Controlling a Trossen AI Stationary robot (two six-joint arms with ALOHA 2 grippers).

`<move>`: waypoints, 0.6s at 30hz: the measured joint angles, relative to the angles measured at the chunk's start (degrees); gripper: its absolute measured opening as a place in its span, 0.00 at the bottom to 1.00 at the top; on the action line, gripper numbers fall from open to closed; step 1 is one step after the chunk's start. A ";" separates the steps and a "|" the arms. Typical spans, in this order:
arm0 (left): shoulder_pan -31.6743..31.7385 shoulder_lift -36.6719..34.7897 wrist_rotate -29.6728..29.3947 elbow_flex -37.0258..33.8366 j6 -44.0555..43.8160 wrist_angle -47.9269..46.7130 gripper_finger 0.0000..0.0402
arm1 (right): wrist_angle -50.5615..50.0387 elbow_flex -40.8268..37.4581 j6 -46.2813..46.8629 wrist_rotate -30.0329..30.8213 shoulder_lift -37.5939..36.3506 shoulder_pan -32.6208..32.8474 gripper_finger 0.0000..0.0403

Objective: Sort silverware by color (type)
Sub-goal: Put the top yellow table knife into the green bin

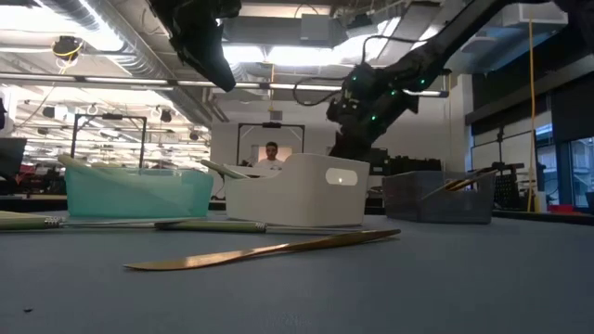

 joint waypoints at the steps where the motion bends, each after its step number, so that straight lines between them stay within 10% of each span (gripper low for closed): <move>1: 0.00 0.00 0.00 0.00 0.00 -0.01 0.34 | 0.69 0.00 0.02 0.01 0.70 0.45 0.27; 18: 0.00 0.02 0.04 -0.02 0.02 -0.04 0.34 | 5.40 0.03 -2.08 1.73 6.64 4.35 0.27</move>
